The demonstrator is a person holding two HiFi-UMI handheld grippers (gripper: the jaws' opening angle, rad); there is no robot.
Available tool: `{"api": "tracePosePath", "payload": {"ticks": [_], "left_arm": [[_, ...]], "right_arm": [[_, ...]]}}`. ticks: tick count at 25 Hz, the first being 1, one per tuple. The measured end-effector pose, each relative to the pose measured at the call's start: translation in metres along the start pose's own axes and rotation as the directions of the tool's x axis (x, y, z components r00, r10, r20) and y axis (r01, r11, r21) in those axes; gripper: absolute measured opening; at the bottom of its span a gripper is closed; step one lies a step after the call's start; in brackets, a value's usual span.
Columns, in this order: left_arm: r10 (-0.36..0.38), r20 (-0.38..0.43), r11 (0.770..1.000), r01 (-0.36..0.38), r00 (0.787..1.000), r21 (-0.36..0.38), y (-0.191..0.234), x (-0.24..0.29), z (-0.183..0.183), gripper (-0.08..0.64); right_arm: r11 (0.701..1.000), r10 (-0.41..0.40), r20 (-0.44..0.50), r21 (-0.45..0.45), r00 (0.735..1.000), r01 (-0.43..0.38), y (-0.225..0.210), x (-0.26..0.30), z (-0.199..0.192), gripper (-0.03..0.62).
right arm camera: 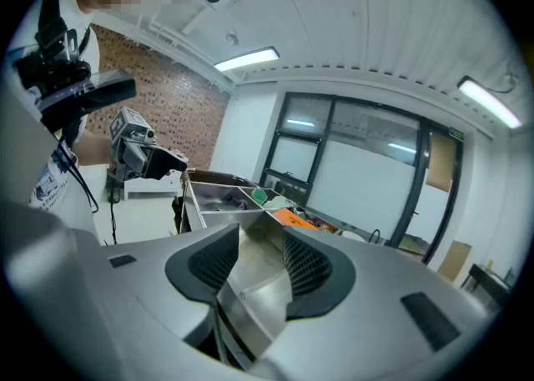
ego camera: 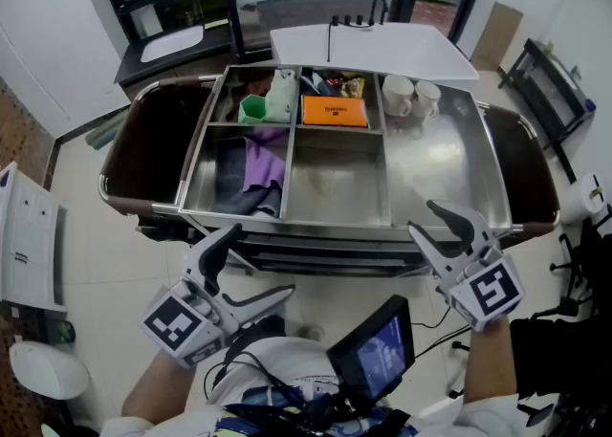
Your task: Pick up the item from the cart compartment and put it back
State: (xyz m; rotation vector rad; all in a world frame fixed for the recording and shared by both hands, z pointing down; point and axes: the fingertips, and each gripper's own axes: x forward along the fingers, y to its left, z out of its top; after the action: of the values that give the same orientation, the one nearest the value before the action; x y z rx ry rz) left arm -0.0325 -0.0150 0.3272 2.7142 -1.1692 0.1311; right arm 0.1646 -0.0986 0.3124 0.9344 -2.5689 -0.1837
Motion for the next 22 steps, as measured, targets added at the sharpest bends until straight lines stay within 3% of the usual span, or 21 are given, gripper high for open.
{"api": "tracePosePath", "payload": {"ticks": [3, 7, 18, 21, 22], "left_arm": [[-0.005, 0.025, 1.000, 0.004, 1.000, 0.002, 0.023, -0.002, 0.006, 0.469], [-0.007, 0.022, 1.000, 0.006, 1.000, 0.013, 0.059, -0.006, 0.010, 0.469], [-0.001, 0.068, 1.000, 0.001, 0.998, 0.005, 0.140, -0.027, 0.030, 0.469], [0.003, 0.069, 1.000, -0.003, 0.998, 0.006, 0.161, -0.032, 0.029, 0.469], [0.002, 0.072, 1.000, -0.002, 0.997, 0.004, 0.167, -0.034, 0.029, 0.469]], "right_arm": [[0.994, 0.051, 0.003, -0.092, 0.999, -0.050, -0.005, 0.047, 0.025, 0.193], [0.988, 0.111, -0.002, -0.107, 0.994, -0.110, -0.002, 0.115, 0.052, 0.193], [0.978, 0.206, -0.104, -0.018, 0.973, -0.209, -0.012, 0.307, 0.061, 0.187], [0.974, 0.224, -0.133, 0.010, 0.966, -0.224, -0.005, 0.342, 0.060, 0.198], [0.972, 0.236, -0.144, 0.022, 0.961, -0.235, -0.001, 0.353, 0.059, 0.232]]}}
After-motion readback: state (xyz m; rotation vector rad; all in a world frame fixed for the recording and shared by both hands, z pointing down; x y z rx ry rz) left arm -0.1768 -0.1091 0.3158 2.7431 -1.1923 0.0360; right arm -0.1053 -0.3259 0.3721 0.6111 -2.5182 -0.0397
